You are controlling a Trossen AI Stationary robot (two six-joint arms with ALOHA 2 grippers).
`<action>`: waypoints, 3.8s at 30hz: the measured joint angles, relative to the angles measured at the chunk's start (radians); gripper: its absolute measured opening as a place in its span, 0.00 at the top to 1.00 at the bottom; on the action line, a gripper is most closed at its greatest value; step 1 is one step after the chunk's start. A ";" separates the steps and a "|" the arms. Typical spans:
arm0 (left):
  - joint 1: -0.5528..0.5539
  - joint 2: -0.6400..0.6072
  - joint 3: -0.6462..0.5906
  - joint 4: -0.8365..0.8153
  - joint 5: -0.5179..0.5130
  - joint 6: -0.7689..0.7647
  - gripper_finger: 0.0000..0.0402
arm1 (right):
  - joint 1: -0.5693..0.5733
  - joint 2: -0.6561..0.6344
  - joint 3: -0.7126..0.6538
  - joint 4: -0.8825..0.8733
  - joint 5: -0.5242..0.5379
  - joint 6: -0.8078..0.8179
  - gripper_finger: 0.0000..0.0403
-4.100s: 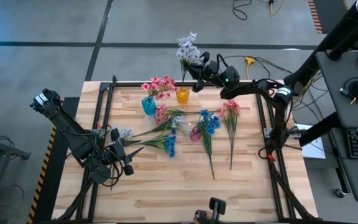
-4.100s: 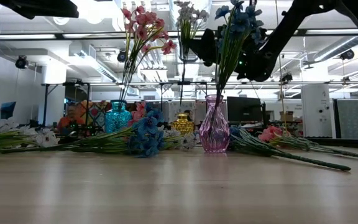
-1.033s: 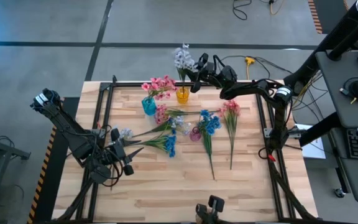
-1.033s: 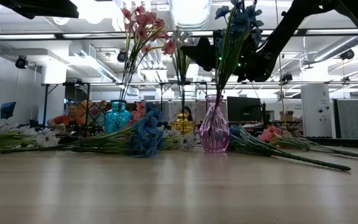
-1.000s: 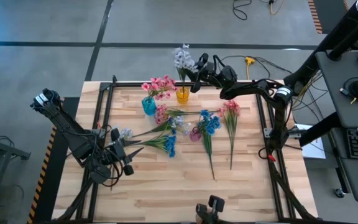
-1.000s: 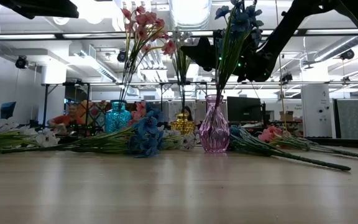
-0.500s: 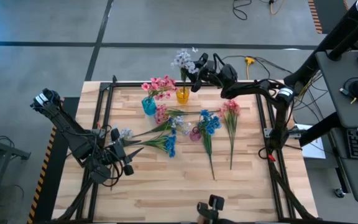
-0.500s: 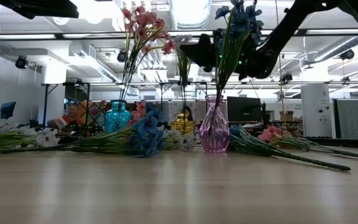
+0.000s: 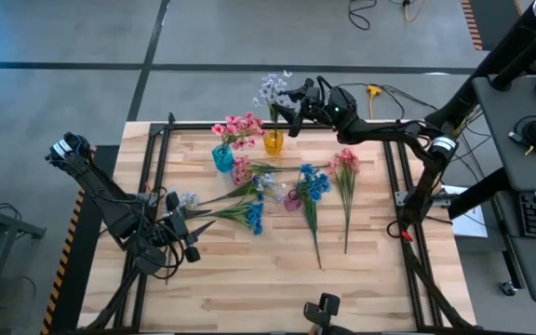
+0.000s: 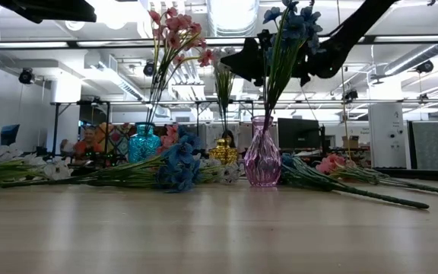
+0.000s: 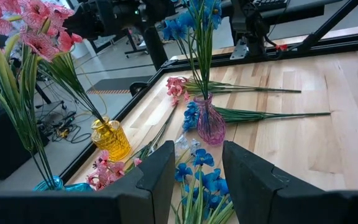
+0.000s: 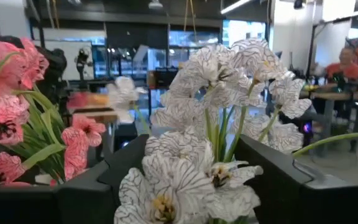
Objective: Sort flowers into vase by color
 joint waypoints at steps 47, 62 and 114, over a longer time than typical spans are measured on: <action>0.000 0.001 0.087 0.003 0.147 -0.192 0.70 | 0.133 -0.656 0.000 -0.949 0.230 0.017 0.38; 0.046 0.015 0.097 -0.049 0.437 -0.219 0.70 | 0.316 -0.780 0.000 -1.348 0.343 0.236 0.38; 0.062 0.026 0.097 -0.174 0.304 0.014 0.70 | 1.026 -0.468 -0.230 -1.696 0.597 1.253 0.41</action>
